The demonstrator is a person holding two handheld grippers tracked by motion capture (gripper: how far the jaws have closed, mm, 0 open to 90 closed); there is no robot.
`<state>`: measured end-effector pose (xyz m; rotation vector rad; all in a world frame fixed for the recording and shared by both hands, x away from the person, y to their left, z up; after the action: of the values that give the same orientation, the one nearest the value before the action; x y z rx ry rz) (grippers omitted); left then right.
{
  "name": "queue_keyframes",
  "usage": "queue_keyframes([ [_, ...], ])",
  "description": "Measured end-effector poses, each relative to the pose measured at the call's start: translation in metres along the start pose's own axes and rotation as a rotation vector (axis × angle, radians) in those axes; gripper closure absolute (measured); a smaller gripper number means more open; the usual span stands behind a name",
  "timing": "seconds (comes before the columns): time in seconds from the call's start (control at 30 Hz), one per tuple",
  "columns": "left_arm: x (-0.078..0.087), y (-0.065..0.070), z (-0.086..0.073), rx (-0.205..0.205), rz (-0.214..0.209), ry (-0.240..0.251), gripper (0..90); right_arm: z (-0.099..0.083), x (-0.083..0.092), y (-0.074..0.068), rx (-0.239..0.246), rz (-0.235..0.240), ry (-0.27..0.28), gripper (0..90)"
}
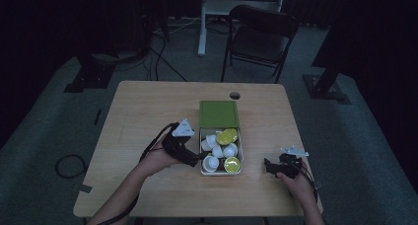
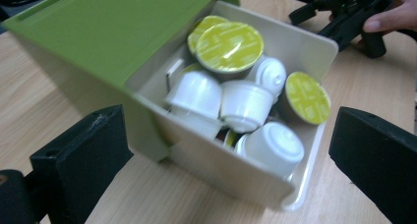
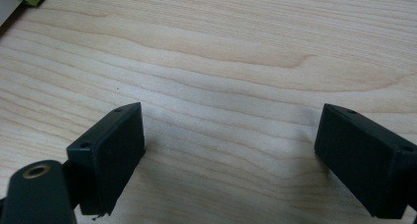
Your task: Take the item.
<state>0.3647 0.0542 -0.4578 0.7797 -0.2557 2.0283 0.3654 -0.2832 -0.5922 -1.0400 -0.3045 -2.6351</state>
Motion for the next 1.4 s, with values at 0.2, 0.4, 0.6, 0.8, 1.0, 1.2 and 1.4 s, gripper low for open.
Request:
queue_keyframes([
  [0.2,-0.013,0.006,0.01,-0.011,-0.022,-0.007,1.6,0.0,0.0,0.0,0.0,0.0,0.0,10.9],
  [0.4,-0.024,0.014,0.018,-0.026,-0.044,-0.017,1.6,0.0,0.0,0.0,0.0,0.0,0.0,10.9],
  [0.6,-0.036,0.016,0.024,-0.023,-0.054,-0.033,1.6,0.0,0.0,0.0,0.001,0.0,-0.001,10.9],
  [0.8,-0.048,0.015,0.028,-0.016,-0.059,-0.06,1.6,0.0,0.0,0.0,0.001,0.0,-0.001,10.9],
  [1.0,-0.059,0.014,0.028,-0.011,-0.05,-0.109,1.6,0.0,0.0,0.0,0.0,0.0,0.0,10.9],
  [1.2,-0.068,0.015,0.03,-0.006,-0.044,-0.159,1.6,0.0,0.0,0.0,0.001,0.0,0.0,10.9],
  [1.4,-0.077,0.013,0.033,0.009,0.007,-0.188,1.7,0.0,0.0,0.0,0.001,0.0,0.001,10.9],
])
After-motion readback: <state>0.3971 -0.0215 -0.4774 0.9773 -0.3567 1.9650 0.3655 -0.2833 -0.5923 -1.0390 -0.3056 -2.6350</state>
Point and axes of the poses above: each handheld gripper's, and its own axes: x roughly backward along the jaws, z roughly out of its top, y roughly to its right, the point moved 6 cm from there along -x, roughly forward along the jaws, and after that the axes turned 8 degrees about x, right-handed, at the moved point
